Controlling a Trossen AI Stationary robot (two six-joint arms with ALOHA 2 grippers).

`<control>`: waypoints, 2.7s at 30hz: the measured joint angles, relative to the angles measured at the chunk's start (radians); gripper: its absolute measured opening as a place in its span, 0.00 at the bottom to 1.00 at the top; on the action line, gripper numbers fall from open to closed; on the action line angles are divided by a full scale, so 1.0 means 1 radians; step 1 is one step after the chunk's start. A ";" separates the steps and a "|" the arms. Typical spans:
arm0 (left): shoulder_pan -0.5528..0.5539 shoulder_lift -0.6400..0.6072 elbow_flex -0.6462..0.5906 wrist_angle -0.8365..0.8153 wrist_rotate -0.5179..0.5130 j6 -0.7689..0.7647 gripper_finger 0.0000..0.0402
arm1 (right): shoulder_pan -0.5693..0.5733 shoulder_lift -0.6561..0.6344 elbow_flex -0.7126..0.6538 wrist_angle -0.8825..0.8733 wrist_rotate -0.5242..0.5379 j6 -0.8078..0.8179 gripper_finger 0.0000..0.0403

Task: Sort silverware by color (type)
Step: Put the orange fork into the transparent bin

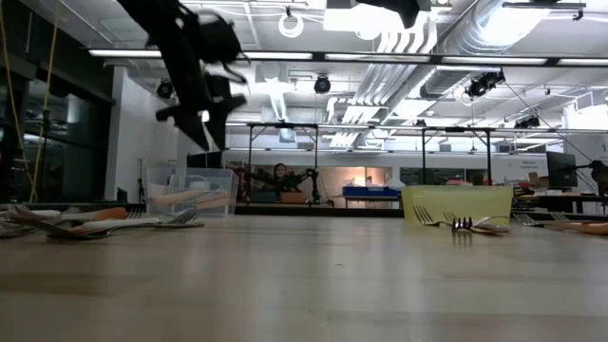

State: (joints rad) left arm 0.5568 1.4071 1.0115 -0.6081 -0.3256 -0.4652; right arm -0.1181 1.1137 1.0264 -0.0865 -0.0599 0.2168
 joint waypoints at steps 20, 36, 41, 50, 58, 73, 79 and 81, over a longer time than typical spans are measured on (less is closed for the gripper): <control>-0.567 -0.449 -0.001 0.498 -0.181 0.291 0.43 | 0.000 -0.007 0.001 0.069 0.001 -0.042 0.61; -0.697 -0.402 -0.307 1.169 -0.132 0.418 0.43 | 0.000 -0.029 0.001 0.074 0.000 -0.042 0.61; -0.697 -0.403 -0.306 1.167 -0.131 0.504 0.43 | 0.000 -0.029 0.001 0.073 0.000 -0.038 0.61; -0.687 -0.403 -0.306 1.143 -0.132 0.504 0.43 | 0.000 -0.029 0.001 0.052 0.027 0.007 0.61; -0.687 -0.403 -0.306 1.106 -0.141 0.504 0.43 | -0.102 -0.026 0.032 -0.590 0.252 0.345 0.61; -0.687 -0.403 -0.306 1.098 -0.142 0.504 0.43 | -0.322 0.001 -0.316 -0.993 0.259 0.716 0.61; -0.687 -0.403 -0.306 1.098 -0.142 0.504 0.43 | -0.352 0.001 -0.448 -0.917 0.263 0.827 0.61; -0.684 -0.403 -0.306 1.098 -0.142 0.512 0.43 | -0.354 0.001 -0.484 -0.886 0.266 0.863 0.61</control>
State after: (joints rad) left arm -0.1271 1.0039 0.7055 0.4900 -0.4673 0.0464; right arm -0.4717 1.1145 0.5425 -0.9724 0.2063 1.0798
